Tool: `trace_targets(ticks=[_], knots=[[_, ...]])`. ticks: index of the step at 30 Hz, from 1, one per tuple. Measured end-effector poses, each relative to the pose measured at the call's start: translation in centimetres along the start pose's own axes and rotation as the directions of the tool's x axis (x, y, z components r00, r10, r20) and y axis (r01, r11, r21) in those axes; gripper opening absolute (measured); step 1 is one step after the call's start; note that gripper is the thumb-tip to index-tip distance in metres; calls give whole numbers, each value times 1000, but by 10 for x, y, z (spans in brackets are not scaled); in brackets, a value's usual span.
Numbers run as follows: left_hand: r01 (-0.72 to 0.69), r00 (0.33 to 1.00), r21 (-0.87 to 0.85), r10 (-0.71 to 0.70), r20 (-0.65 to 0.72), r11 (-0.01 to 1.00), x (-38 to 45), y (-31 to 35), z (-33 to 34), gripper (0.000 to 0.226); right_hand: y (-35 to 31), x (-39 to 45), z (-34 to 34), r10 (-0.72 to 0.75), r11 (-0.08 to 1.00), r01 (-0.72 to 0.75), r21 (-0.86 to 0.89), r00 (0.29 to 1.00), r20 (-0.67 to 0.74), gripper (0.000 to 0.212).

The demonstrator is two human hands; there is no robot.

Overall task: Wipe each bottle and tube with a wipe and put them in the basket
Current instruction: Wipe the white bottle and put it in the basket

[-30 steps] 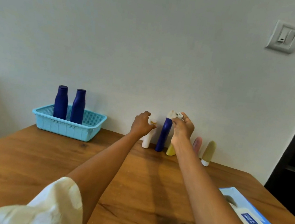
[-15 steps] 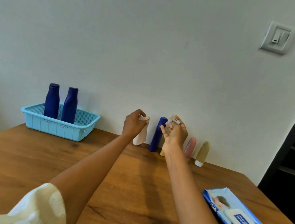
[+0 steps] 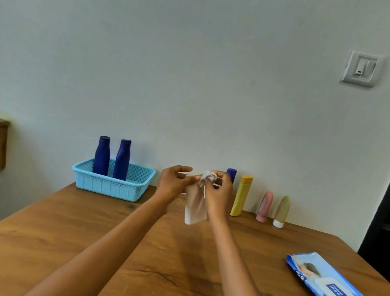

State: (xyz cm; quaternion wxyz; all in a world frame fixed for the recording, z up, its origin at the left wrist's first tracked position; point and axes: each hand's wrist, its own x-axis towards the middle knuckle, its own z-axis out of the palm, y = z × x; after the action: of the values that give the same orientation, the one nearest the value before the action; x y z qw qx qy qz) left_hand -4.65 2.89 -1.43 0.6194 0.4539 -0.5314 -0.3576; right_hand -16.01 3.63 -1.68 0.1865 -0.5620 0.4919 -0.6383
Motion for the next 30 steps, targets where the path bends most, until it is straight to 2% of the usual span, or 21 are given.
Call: trace_targets(ticks=[5, 8, 14, 17, 21, 23, 25, 30], knots=[[39, 994, -17, -37, 102, 999, -9, 4, -13, 52, -3, -10, -1, 58, 997, -57, 56, 998, -5, 17], [21, 975, -116, 5, 220, 993, -11, 8, -18, 48, -8, -7, -7, 108, 986, -100, 130, 993, -55, 18], [4, 943, -219, 70, 326, 976, -12, 14, -15, 20, -11, -3, -13, 166, 950, -155, 272, 986, -20, 25], [-63, 938, -145, 109, 330, 987, -11, 18, -15, 14, -13, -5, -10, 198, 927, -185, 327, 980, -7, 28], [-109, 964, -42, 115, 241, 993, -12, 20, -9, 7, -8, -10, -3, 340, 853, -303, 425, 940, -11, 25], [-108, 974, -18, 109, 197, 994, -13, 18, -5, 4, -7, -11, -2, 376, 849, -324, 417, 926, -47, 26], [-111, 971, 5, 107, 215, 994, -16, 15, 0, 5, -6, -10, -4, 381, 862, -321, 393, 921, -82, 27], [-114, 933, 49, 90, 348, 992, -19, 12, 2, 33, -4, -7, -10, 351, 893, -284, 350, 925, -143, 26]])
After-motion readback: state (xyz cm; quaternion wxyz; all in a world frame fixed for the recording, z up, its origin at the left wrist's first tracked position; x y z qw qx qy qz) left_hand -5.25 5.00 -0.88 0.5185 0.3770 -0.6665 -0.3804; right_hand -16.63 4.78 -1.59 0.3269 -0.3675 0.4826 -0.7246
